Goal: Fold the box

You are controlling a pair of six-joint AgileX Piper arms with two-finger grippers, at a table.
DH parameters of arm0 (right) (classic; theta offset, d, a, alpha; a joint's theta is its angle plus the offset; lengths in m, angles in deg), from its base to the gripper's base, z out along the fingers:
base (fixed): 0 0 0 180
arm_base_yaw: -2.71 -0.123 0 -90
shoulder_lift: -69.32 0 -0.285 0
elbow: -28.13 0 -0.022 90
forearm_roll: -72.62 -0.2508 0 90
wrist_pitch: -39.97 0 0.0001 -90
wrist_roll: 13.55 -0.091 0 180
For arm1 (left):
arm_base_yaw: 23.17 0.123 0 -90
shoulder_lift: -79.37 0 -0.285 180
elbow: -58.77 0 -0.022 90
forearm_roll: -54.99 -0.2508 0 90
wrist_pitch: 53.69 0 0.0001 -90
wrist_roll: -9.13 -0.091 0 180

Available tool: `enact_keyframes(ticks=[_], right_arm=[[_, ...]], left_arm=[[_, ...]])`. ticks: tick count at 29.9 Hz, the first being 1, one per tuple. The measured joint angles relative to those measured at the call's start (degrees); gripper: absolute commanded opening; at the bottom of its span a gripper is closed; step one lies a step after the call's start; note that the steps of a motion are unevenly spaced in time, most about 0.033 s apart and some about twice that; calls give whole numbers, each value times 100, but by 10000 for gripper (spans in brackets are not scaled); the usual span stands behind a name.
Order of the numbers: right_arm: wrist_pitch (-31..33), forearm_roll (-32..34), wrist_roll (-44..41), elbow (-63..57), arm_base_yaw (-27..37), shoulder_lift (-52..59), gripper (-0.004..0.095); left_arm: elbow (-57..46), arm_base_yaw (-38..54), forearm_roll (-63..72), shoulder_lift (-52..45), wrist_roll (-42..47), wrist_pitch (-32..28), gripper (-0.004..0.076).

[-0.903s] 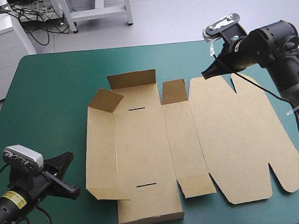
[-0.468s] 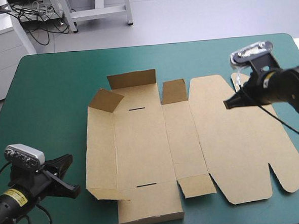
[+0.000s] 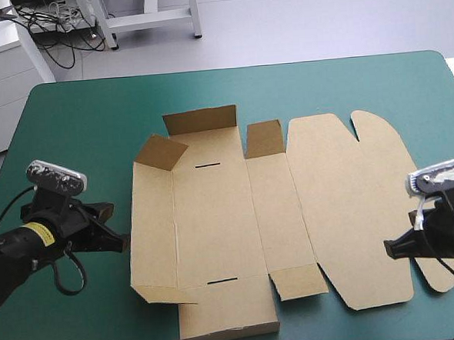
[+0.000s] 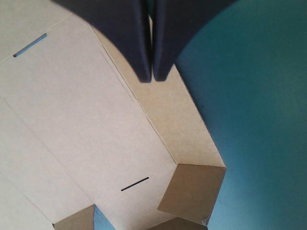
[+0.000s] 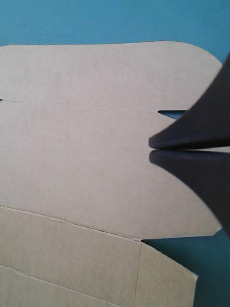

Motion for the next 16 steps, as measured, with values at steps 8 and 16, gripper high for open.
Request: enact_keyframes(ticks=[8, 16], right_arm=[[0, 0, -155, -377, 0, 1056, -19], [0, 0, -171, -409, 0, 1319, -19]], left_arm=[[740, 0, 84, 1230, -137, 617, 17], [1298, 242, 1373, 2057, -930, 914, 17]])
